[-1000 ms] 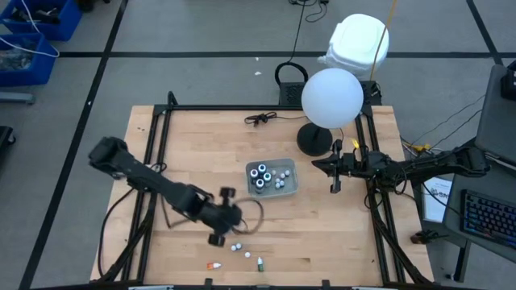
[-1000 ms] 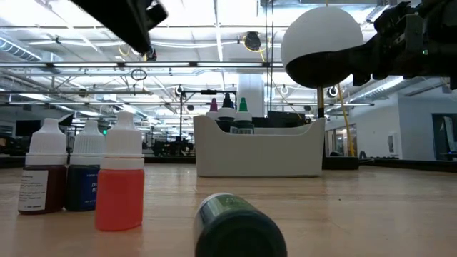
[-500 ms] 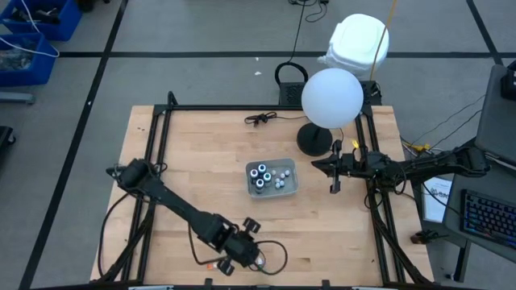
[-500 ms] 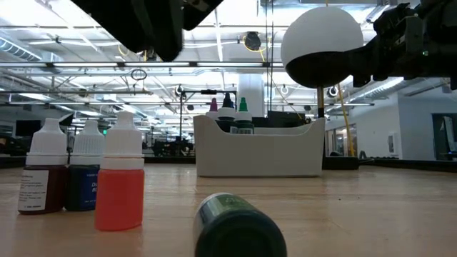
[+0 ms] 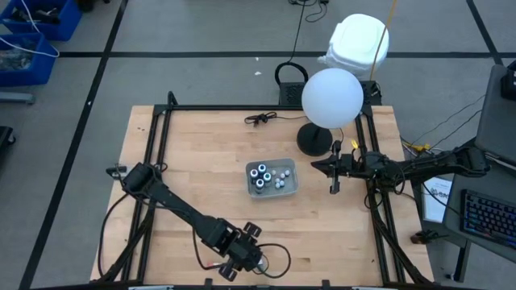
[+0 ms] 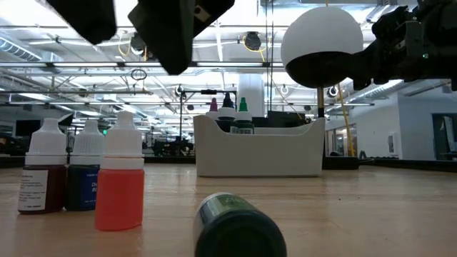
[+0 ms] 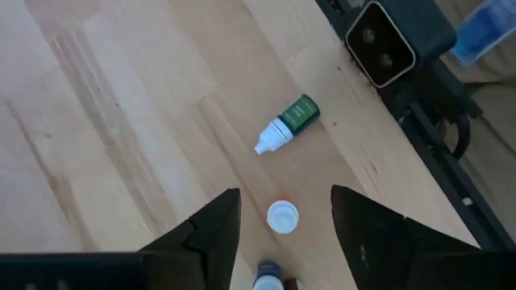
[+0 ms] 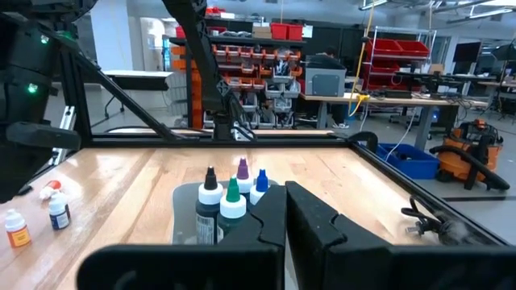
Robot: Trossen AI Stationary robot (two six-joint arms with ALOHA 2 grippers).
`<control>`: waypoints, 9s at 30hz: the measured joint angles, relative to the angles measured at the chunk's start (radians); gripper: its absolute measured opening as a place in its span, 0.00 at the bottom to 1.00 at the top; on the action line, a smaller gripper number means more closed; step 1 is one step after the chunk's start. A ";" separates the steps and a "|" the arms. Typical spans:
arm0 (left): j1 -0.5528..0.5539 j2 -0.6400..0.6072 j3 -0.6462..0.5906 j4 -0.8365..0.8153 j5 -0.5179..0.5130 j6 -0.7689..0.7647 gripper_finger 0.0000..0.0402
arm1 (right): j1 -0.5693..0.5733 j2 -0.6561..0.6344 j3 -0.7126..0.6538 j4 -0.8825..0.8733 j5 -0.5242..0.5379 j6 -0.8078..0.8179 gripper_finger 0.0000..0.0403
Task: Pick & Place food coloring
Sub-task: Put the right small yellow food coloring bottle into the gray bin, then put the small blue food coloring bottle into the gray bin
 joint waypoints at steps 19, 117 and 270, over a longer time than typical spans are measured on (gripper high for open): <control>0.020 0.070 -0.002 -0.001 0.045 -0.005 0.50 | 0.000 0.001 0.000 0.003 0.000 0.001 0.00; 0.216 -0.658 -0.735 0.602 -0.063 0.108 0.15 | 0.000 0.001 0.000 -0.014 -0.001 0.066 0.00; 0.427 -1.512 -1.319 0.731 -0.066 0.269 0.01 | 0.000 -0.015 0.003 0.082 0.080 -0.075 0.00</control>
